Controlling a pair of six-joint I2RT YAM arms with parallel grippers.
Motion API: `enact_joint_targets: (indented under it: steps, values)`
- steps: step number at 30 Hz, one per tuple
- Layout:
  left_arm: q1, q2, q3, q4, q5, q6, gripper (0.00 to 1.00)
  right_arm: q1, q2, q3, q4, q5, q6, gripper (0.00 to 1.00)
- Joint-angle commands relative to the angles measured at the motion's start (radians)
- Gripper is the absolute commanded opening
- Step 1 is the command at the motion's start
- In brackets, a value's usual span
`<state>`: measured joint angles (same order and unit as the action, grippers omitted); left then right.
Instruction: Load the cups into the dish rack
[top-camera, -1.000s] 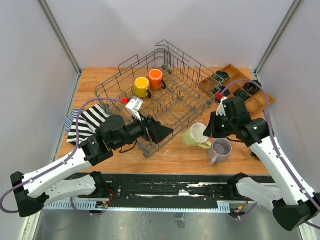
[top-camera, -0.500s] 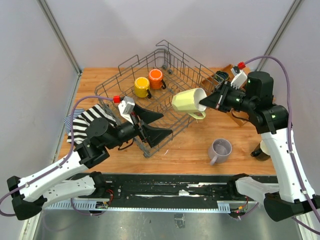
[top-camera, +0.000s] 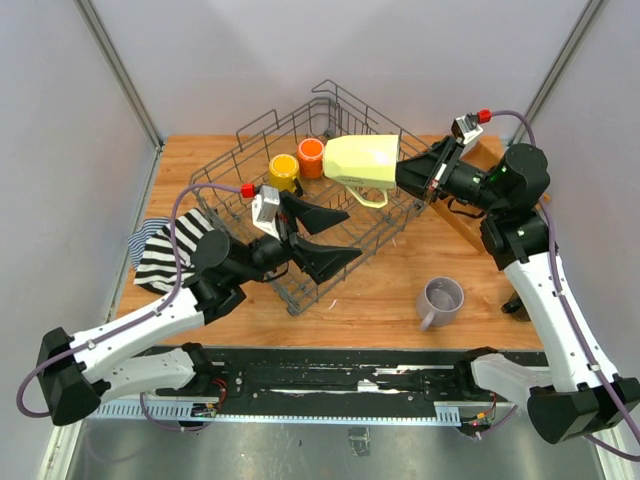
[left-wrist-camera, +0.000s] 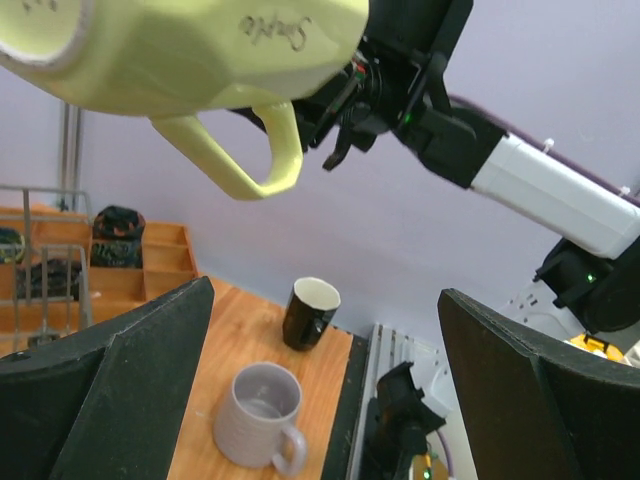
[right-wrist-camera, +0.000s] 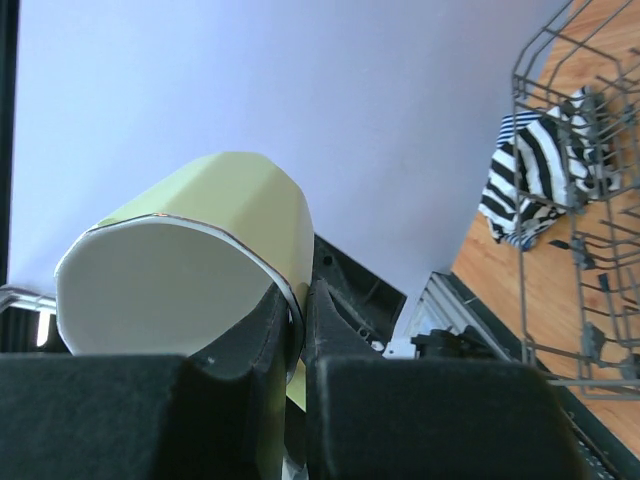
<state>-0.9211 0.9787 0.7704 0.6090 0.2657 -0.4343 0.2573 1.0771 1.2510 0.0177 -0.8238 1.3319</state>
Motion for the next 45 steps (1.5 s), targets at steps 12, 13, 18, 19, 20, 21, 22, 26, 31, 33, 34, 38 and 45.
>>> enact_joint_targets:
  steps: [12,13,18,19,20,21,22,26,31,33,34,38,45]
  values:
    - [0.072,0.237,0.204,0.305,0.157,-0.208,1.00,0.029,-0.055,-0.079,0.401,-0.016,0.241,0.01]
    - [0.071,0.250,0.219,0.304,0.165,-0.228,1.00,0.036,-0.053,-0.086,0.414,-0.012,0.242,0.01]
    - [0.073,0.301,0.262,0.331,0.208,-0.340,1.00,0.065,-0.025,-0.119,0.503,-0.003,0.255,0.01]
    - [0.073,0.304,0.263,0.342,0.214,-0.357,0.99,0.067,-0.020,-0.124,0.515,0.001,0.259,0.01]
    - [0.073,0.304,0.259,0.360,0.217,-0.373,0.99,0.071,-0.015,-0.129,0.528,0.005,0.262,0.01]
    - [0.073,0.303,0.254,0.371,0.219,-0.383,0.98,0.073,-0.011,-0.131,0.535,0.008,0.262,0.01]
    - [0.073,0.300,0.251,0.375,0.217,-0.389,0.98,0.075,-0.008,-0.134,0.538,0.012,0.261,0.01]
    - [0.073,0.286,0.241,0.388,0.211,-0.389,0.95,0.082,-0.003,-0.149,0.542,0.027,0.255,0.01]
    - [0.073,0.286,0.252,0.378,0.223,-0.387,0.86,0.083,-0.011,-0.174,0.527,0.047,0.227,0.01]
    - [0.073,0.290,0.258,0.368,0.226,-0.386,0.79,0.085,-0.011,-0.170,0.497,0.049,0.203,0.01]
    - [0.073,0.292,0.261,0.363,0.227,-0.386,0.73,0.085,-0.012,-0.168,0.481,0.048,0.189,0.01]
    - [0.073,0.290,0.259,0.360,0.210,-0.377,0.49,0.085,-0.018,-0.165,0.450,0.049,0.159,0.01]
    - [0.073,0.267,0.246,0.343,0.163,-0.343,0.29,0.085,-0.027,-0.190,0.425,0.045,0.134,0.01]
